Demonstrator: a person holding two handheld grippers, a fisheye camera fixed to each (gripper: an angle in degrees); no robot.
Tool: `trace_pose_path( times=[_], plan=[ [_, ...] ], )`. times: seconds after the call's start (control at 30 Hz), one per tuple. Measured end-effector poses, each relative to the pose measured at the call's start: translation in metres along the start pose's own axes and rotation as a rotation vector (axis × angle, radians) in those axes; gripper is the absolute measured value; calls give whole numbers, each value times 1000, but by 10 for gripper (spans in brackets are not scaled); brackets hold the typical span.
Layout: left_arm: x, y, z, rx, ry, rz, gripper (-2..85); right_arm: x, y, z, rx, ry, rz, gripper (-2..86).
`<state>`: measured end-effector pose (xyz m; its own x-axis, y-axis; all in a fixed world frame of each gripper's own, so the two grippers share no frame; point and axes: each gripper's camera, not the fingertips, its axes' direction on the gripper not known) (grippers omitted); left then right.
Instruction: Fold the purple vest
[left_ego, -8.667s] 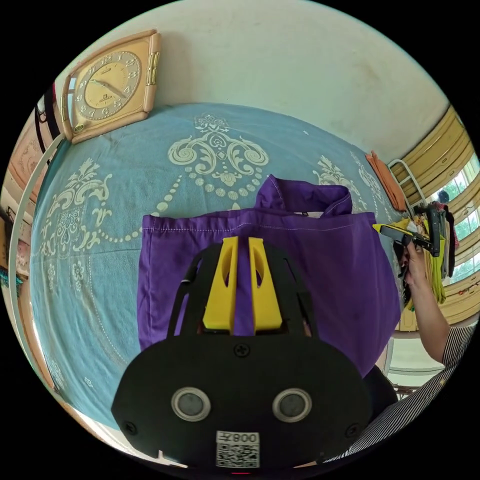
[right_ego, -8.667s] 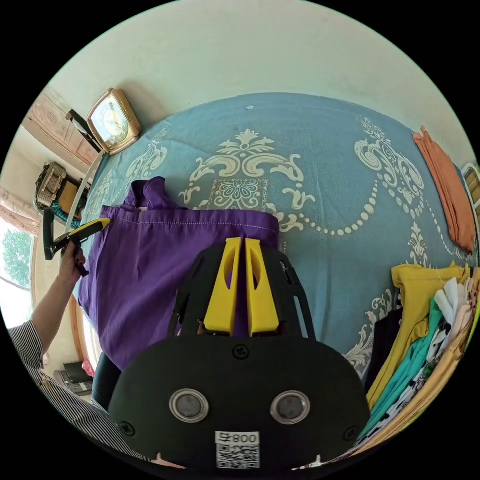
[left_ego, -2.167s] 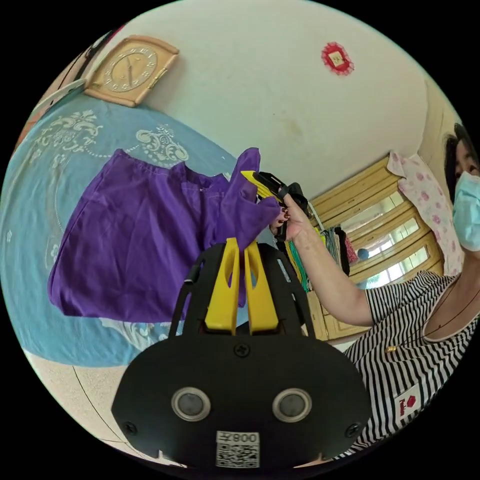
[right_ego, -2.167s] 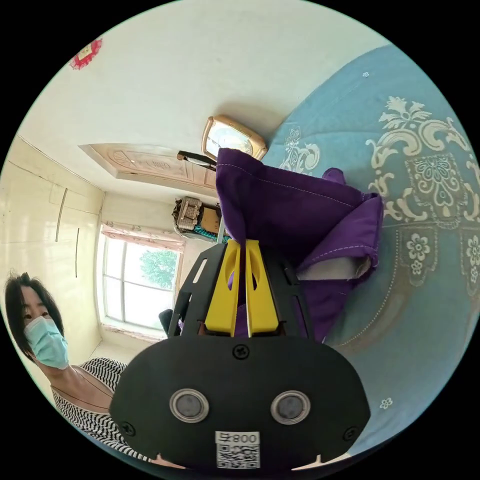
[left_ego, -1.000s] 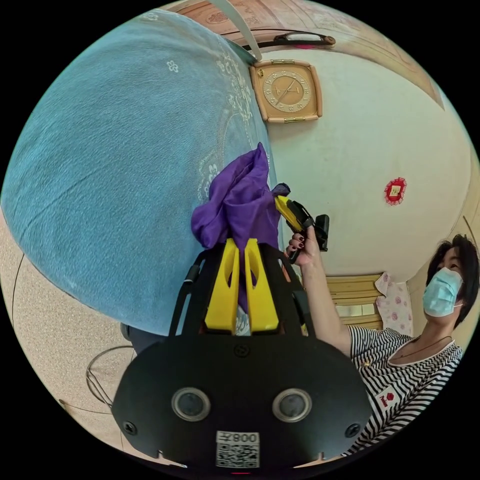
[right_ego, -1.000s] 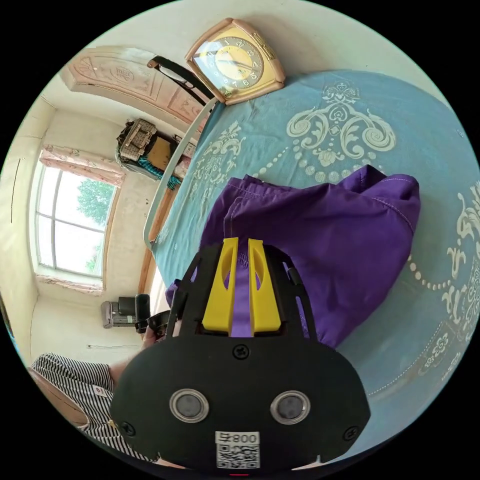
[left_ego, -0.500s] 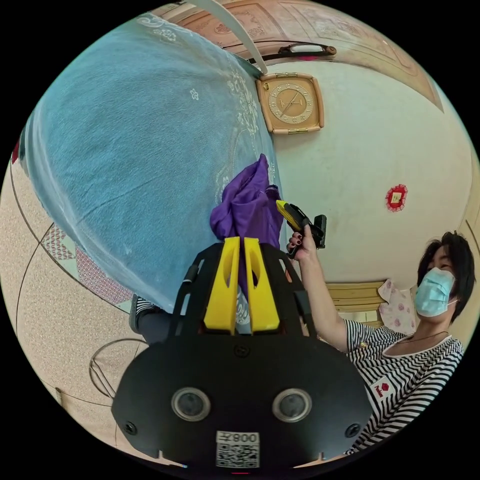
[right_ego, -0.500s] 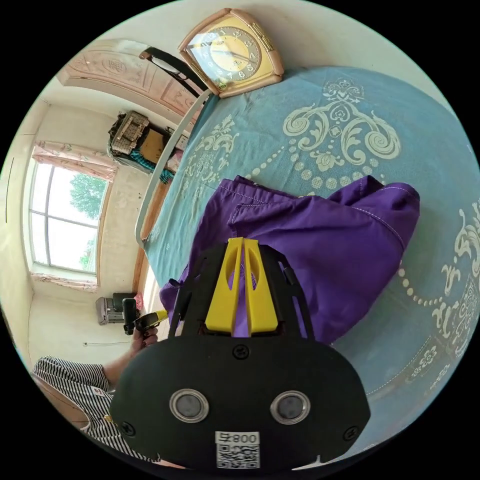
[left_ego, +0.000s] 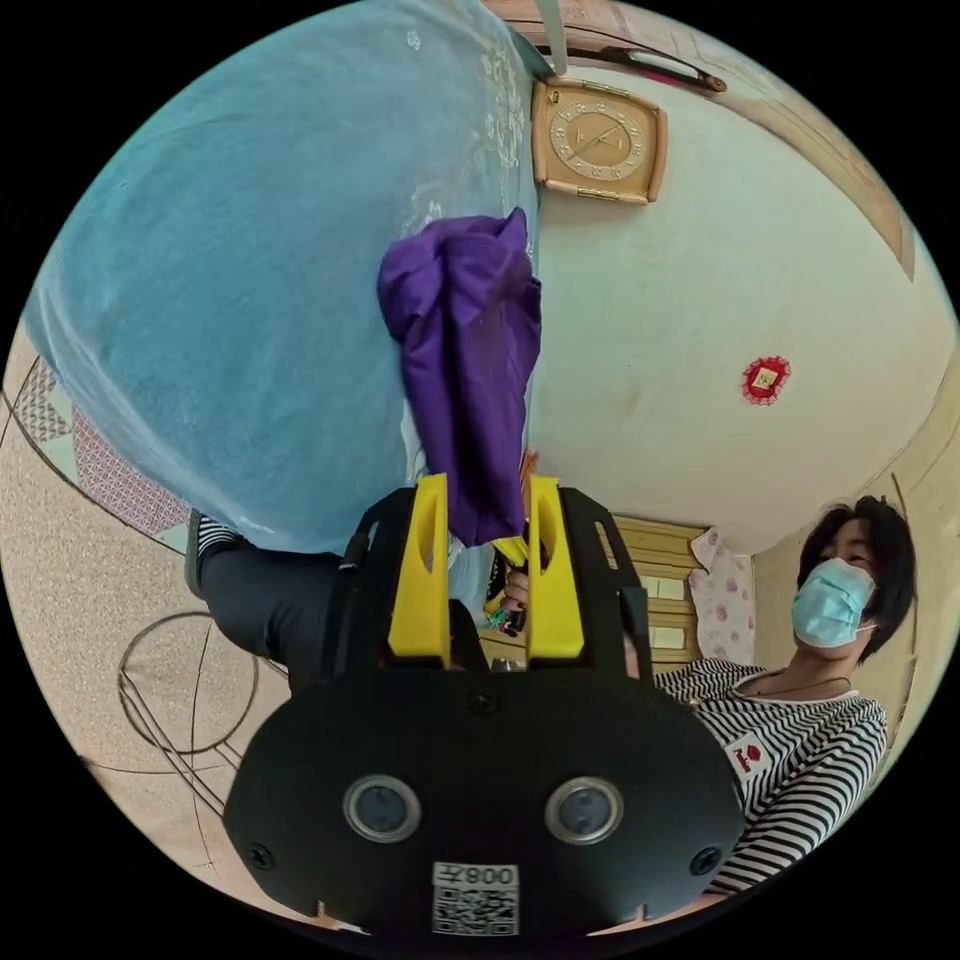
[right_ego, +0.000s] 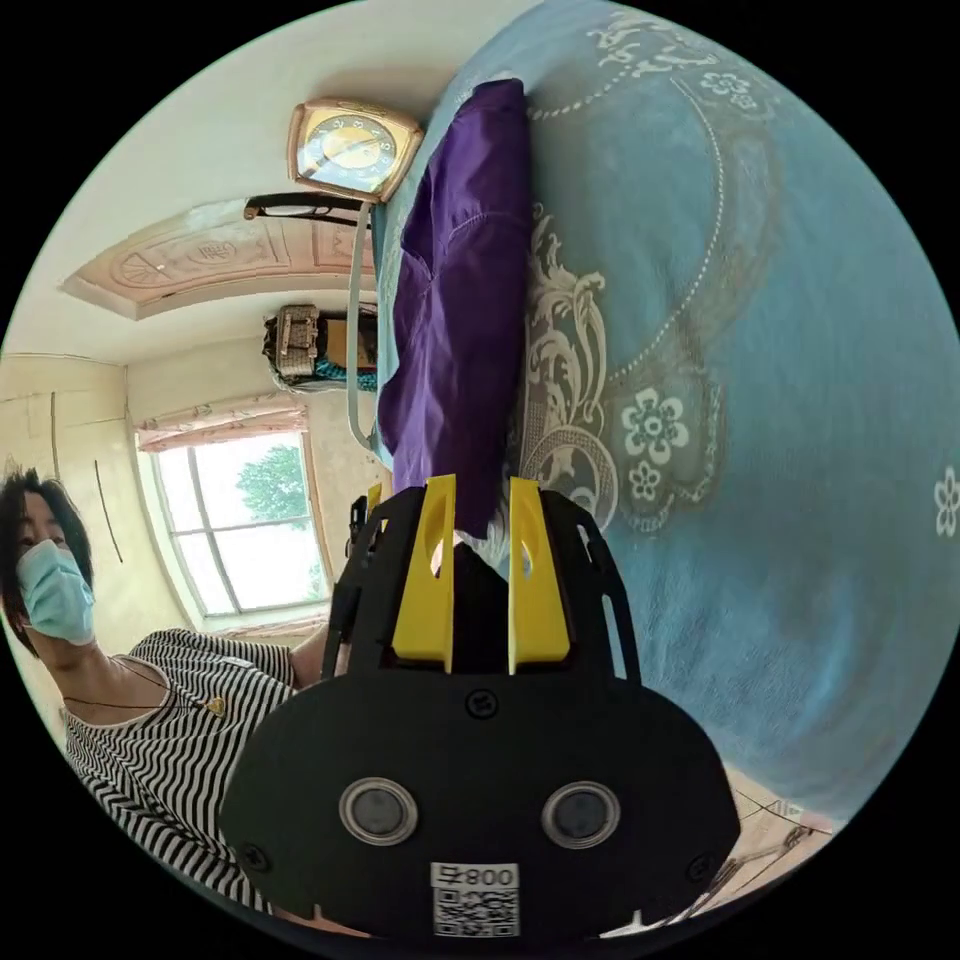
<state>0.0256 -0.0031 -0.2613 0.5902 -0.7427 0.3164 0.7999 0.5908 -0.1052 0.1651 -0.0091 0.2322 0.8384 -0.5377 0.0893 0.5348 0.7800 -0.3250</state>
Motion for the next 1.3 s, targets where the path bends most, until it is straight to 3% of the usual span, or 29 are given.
trace_pose_path(
  times=[0.07,0.2,0.4,0.53,0.73,0.87,1.1,1.3],
  plan=[
    [9,3,22,-57,24,4,104,4,7,7,-5,-93,11,90],
    [47,9,39,-40,-70,132,74,-6,6,-3,33,-82,-35,82],
    [136,3,85,-51,-338,497,20,-45,-49,-59,186,107,-184,67],
    [174,-38,159,-125,-464,684,7,-82,-112,-57,193,363,-283,49],
    [197,-130,270,-140,-667,752,2,-98,-150,2,34,605,-322,27],
    [198,-182,313,-117,-885,757,2,-102,-126,12,99,644,-405,21],
    [192,-193,331,-158,-779,727,1,-98,-100,-4,141,508,-416,6],
    [194,-177,335,-122,-818,745,1,-117,-99,-44,335,487,-449,1]
  ],
)
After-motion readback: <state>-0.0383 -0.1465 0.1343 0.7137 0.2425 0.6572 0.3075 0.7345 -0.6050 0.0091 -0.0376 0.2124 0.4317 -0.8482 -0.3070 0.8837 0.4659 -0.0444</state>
